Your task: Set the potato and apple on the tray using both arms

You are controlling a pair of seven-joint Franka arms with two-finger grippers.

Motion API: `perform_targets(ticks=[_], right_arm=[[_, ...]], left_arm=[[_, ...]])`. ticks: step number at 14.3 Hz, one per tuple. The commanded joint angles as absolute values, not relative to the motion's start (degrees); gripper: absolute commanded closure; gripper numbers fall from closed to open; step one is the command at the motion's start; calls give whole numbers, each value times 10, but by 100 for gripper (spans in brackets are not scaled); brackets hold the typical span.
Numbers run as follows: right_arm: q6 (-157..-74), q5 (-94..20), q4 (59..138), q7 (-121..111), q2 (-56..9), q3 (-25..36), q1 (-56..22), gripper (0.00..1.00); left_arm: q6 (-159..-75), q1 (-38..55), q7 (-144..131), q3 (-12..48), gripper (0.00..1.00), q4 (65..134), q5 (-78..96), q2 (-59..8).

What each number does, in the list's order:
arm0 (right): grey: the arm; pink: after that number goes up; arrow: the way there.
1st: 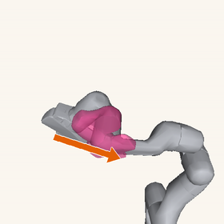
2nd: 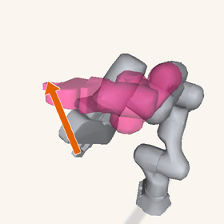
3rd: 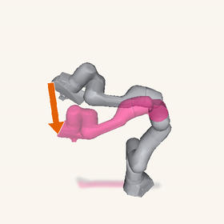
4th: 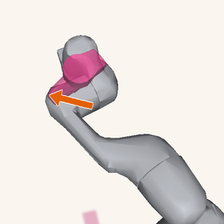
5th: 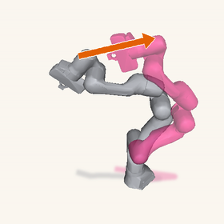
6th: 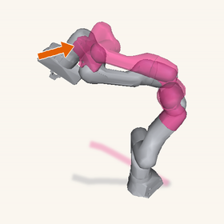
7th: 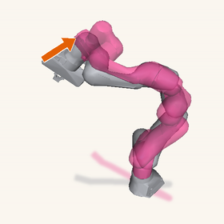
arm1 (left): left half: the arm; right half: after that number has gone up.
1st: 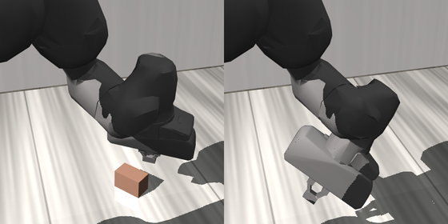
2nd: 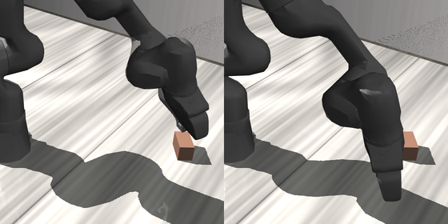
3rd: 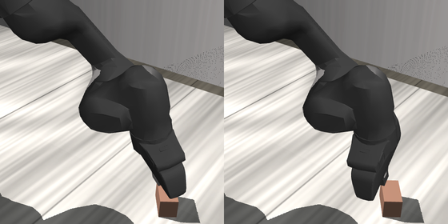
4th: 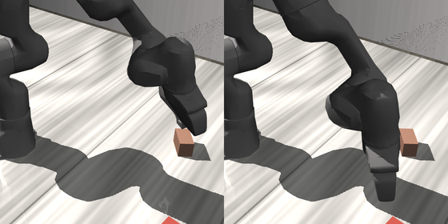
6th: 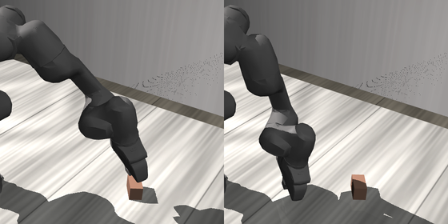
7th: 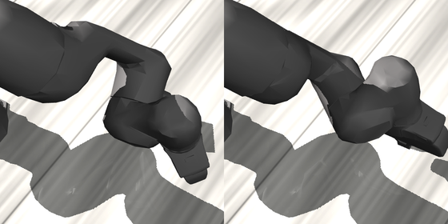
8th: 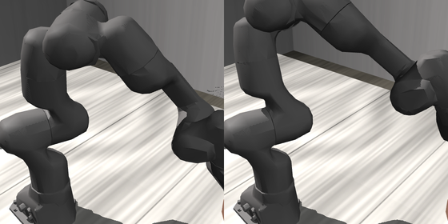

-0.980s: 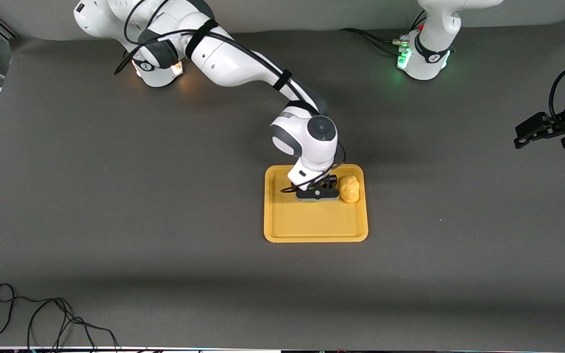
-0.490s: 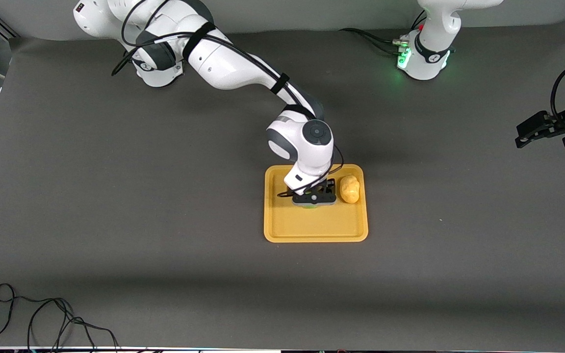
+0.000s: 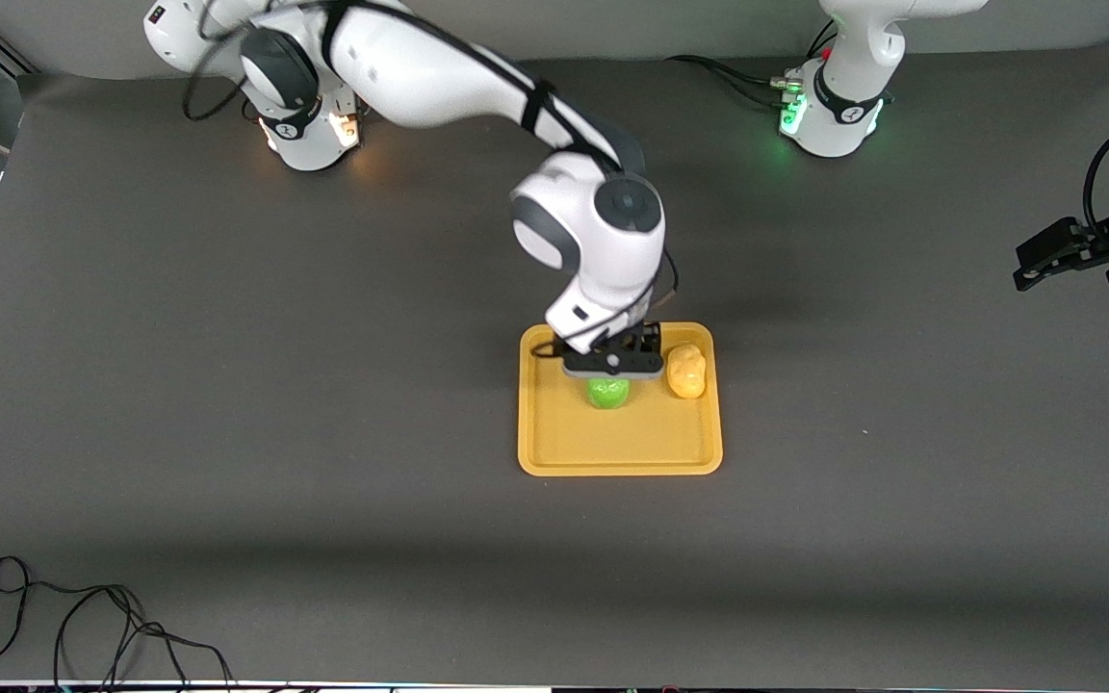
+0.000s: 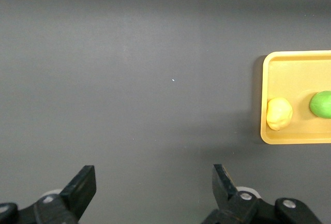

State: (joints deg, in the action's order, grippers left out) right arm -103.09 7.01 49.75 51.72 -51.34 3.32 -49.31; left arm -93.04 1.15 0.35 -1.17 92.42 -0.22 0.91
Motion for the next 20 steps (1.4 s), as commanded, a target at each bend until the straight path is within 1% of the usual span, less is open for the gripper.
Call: perform_targets(ticks=[1, 2, 3, 4, 6, 8, 9, 11, 14, 18, 20], right_arm=[[-948, 65, 519, 450, -434, 30, -460, 0], [-928, 64, 522, 413, -412, 33, -447, 0], [-894, 64, 544, 376, -375, 34, -429, 0], [-875, 64, 588, 342, -329, 34, -406, 0], [-877, 64, 698, 296, -228, 35, -364, 0], [-892, 64, 788, 271, -147, 40, -332, 0], [-897, 64, 818, 248, -121, 42, -317, 0], [-902, 62, 856, 189, -84, 50, -269, 0], [-903, 58, 884, 76, -45, 51, -181, 0], [-904, 26, 887, -66, -36, 45, -54, 0], [-904, 15, 887, -87, -34, 38, -11, 0]], left_arm=[[-918, 14, 11, -14, 0, 913, -2, 9], [-918, 14, 11, -14, 0, 911, -1, 9], [-918, 14, 11, -14, 0, 911, -1, 8], [-917, 14, 11, -14, 0, 911, 2, 8], [-917, 16, 11, -13, 0, 910, 2, 9], [-914, 15, 5, -12, 0, 910, 2, 10], [-909, 14, 10, -12, 0, 910, 2, 9], [-908, 16, 11, -12, 0, 905, -1, 9], [-905, 15, 12, -9, 0, 902, -15, 9], [-905, 16, 12, -5, 0, 901, -19, 10], [-906, 15, 12, -2, 0, 901, -21, 9]])
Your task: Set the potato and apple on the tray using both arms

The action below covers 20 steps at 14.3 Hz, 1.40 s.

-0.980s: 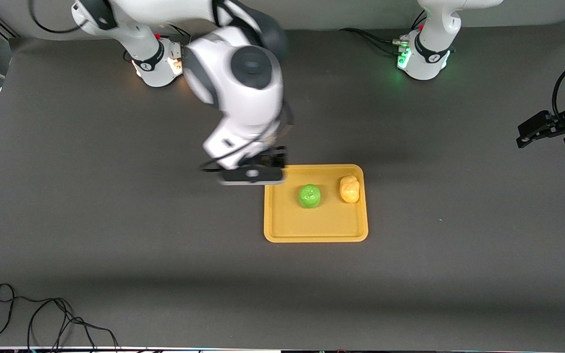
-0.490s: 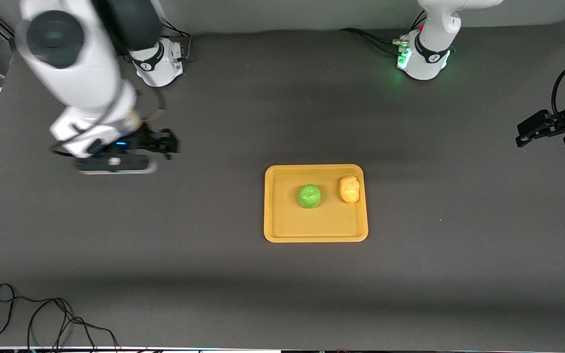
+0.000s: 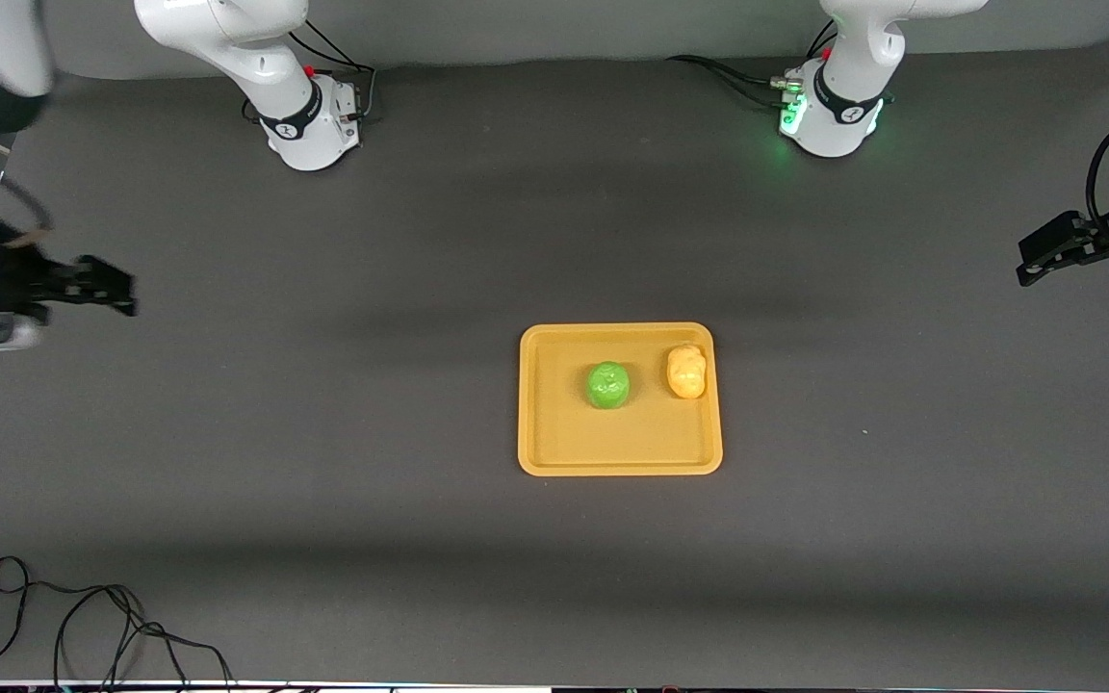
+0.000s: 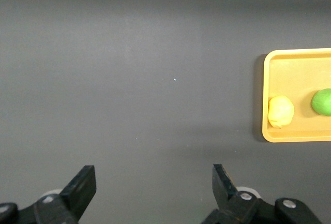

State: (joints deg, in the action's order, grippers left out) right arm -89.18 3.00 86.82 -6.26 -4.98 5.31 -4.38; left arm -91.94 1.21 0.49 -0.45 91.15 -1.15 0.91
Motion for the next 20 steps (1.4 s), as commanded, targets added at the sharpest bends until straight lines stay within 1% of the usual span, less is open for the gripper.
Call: perform_targets(ticks=[1, 4, 7, 13, 15, 20], right_arm=[[-904, 15, 888, -86, -28, 30, 8, 0], [-894, 15, 895, -70, -15, 32, 9, 0], [-911, 15, 943, -40, 21, 33, -5, 0], [-905, 16, 925, -36, 11, 32, -8, 0], [-880, 15, 922, -35, 11, 32, -8, 0], [-861, -7, 918, -41, 11, 37, -7, 0]], left_arm=[[-907, 14, 12, -2, 0, 901, -20, 9], [-906, 15, 12, -2, 0, 899, -21, 9], [-906, 14, 12, -2, 0, 896, -21, 8], [-906, 16, 11, -1, 0, 896, -20, 9], [-905, 14, 12, -2, 0, 896, -20, 8], [-905, 14, 11, -2, 0, 896, -20, 8]])
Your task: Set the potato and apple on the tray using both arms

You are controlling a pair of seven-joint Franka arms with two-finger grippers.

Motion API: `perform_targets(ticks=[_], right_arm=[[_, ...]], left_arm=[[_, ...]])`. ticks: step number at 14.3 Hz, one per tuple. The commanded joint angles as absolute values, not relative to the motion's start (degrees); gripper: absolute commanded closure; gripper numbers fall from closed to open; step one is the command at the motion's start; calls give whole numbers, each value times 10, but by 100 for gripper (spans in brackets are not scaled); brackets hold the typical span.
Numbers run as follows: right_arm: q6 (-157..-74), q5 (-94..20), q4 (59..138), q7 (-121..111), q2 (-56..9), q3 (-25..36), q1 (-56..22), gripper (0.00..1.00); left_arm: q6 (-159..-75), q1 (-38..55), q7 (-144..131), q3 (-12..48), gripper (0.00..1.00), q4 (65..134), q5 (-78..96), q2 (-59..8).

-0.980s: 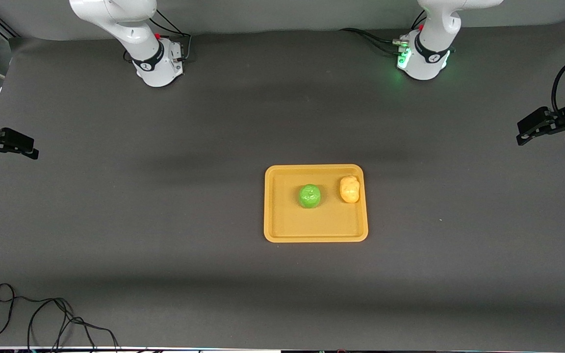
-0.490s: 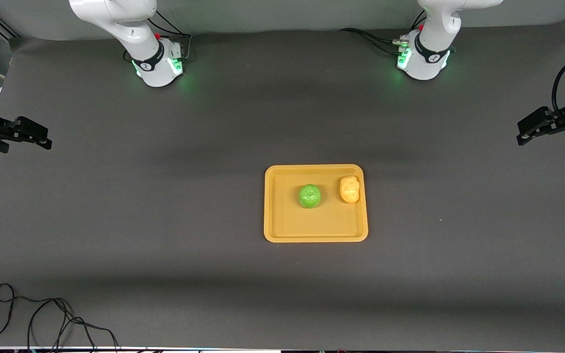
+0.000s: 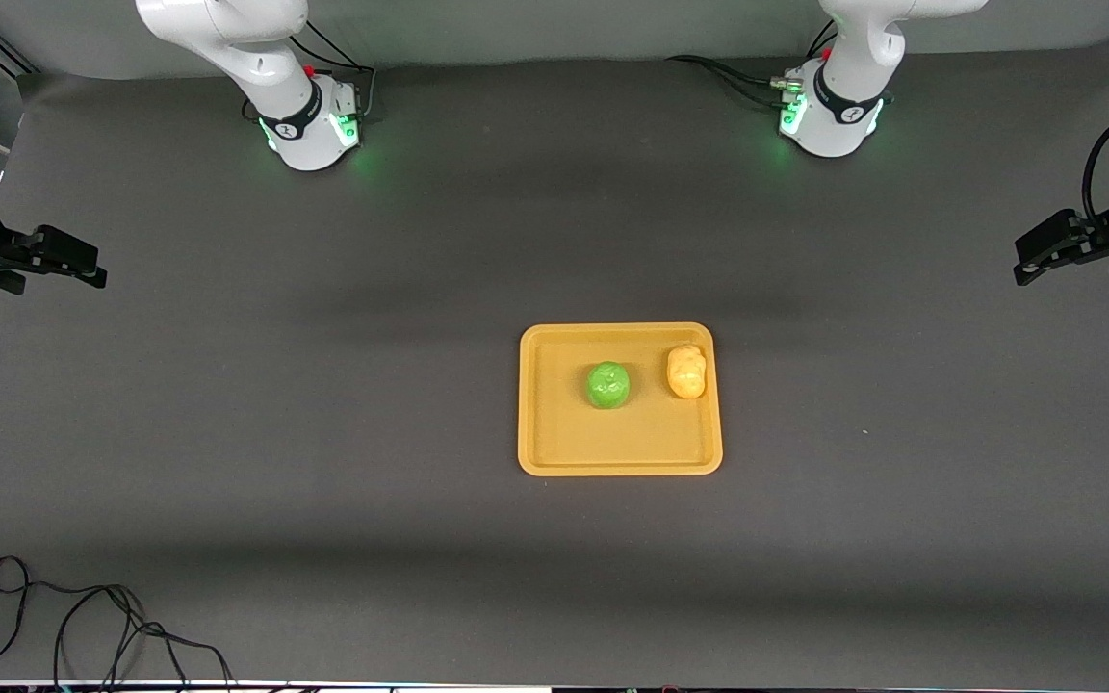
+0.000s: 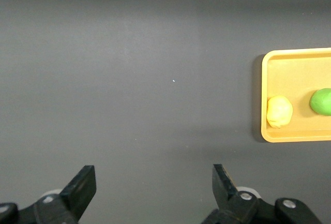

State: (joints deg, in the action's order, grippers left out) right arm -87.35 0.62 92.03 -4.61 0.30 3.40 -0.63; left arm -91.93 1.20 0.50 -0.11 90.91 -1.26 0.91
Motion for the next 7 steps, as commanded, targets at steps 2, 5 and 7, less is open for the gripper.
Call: perform_targets(ticks=[2, 5, 7], right_arm=[[-860, -7, 918, -41, 11, 37, -7, 0], [-861, -7, 918, -42, 11, 37, -7, 0], [-860, -7, 918, -39, 11, 37, -7, 0]], left_arm=[[-908, 14, 11, -2, 0, 896, -20, 8], [-904, 13, 11, -2, 0, 896, -20, 9], [-906, 16, 9, -1, 0, 896, -20, 9]])
